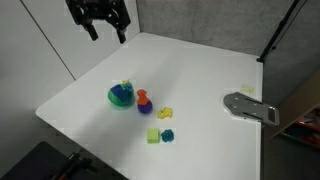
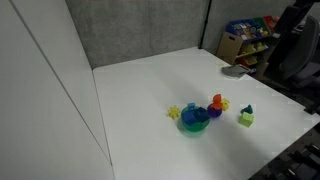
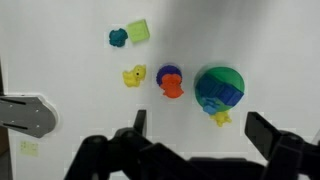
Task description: Put the blue block on the green block
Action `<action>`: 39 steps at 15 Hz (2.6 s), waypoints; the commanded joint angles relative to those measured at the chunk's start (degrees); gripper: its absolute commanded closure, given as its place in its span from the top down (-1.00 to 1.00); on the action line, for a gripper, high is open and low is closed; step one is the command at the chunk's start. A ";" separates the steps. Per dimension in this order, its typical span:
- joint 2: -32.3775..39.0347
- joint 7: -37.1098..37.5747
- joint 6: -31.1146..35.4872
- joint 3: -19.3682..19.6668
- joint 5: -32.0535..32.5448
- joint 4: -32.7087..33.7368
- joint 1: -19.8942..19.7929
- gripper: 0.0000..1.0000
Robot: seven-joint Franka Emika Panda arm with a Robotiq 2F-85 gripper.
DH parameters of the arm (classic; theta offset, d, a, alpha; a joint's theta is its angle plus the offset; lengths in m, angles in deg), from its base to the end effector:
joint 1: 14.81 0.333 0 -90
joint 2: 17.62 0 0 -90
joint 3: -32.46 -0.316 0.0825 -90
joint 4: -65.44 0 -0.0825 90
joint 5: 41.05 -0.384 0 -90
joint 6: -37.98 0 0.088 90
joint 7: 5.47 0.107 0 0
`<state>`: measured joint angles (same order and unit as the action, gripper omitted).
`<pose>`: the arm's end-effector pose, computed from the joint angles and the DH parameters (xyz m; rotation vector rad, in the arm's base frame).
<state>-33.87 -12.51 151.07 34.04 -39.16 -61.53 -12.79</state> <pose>0.4715 0.0008 0.4975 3.1077 0.2238 0.0622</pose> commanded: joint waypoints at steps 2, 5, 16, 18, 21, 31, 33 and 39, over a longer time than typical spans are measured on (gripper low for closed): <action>6.00 -1.63 4.80 -1.34 -4.98 0.72 1.65 1.00; 9.62 -2.50 8.74 -2.28 -8.27 0.08 2.50 1.00; 23.84 2.74 25.90 -5.66 -10.24 -2.94 3.18 1.00; 26.97 4.63 28.00 -6.09 -9.47 -2.55 3.54 1.00; 31.33 8.34 30.68 -6.21 -7.49 -1.45 4.51 1.00; 42.73 21.95 34.09 -3.04 -1.05 4.28 8.23 1.00; 44.67 23.60 34.03 -2.44 -0.89 5.84 8.89 1.00; 49.53 25.92 33.27 -1.11 -1.05 10.78 10.45 1.00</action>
<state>13.17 11.18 185.10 31.78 -41.20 -54.21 -3.50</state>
